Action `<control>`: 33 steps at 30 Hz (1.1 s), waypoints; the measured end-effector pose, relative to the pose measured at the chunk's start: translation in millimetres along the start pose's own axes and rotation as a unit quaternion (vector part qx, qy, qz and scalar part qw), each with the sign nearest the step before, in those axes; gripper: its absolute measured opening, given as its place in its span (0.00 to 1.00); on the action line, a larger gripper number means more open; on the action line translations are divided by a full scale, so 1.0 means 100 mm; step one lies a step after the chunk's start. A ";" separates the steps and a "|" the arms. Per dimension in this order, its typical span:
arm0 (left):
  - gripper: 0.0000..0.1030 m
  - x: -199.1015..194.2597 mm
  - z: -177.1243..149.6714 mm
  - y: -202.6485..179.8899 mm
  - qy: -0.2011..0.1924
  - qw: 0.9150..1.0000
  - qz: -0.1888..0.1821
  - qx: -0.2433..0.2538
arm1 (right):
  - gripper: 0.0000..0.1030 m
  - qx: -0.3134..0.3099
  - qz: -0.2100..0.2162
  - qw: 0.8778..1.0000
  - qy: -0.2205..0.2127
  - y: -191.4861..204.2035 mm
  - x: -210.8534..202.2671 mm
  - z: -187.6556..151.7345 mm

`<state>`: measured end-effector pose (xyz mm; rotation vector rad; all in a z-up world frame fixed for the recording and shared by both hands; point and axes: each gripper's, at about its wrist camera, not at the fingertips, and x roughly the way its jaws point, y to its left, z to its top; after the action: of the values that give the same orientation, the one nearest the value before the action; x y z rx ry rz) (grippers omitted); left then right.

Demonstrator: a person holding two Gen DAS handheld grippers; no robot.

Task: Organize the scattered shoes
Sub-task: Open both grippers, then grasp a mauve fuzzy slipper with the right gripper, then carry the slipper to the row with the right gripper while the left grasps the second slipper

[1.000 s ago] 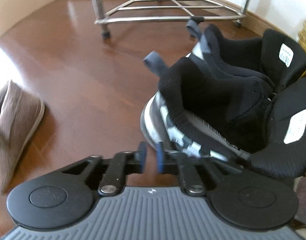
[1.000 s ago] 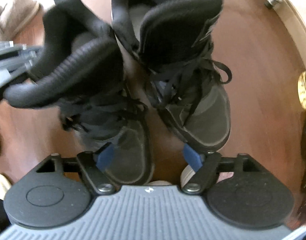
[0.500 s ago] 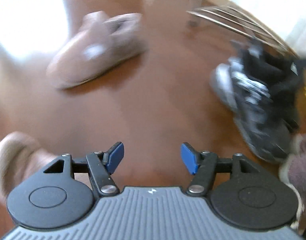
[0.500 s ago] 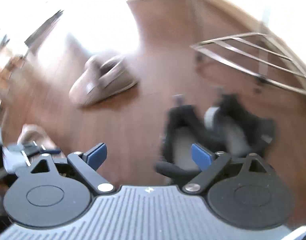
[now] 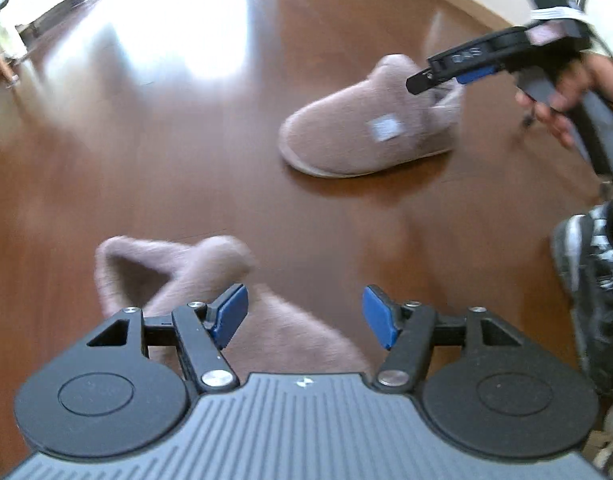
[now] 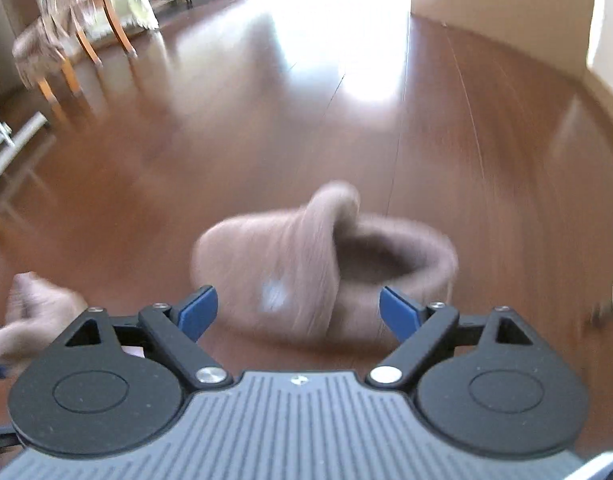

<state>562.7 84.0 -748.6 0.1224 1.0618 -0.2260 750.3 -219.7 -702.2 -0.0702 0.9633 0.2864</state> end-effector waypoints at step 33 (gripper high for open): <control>0.65 -0.20 -0.43 -0.38 0.007 1.000 -0.017 0.003 | 0.40 -0.363 0.258 0.860 0.250 0.57 -0.52 -1.53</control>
<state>507.9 58.2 -751.6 0.1117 1.0775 -0.2601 584.4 -204.6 -743.1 -0.6110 1.3370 1.1706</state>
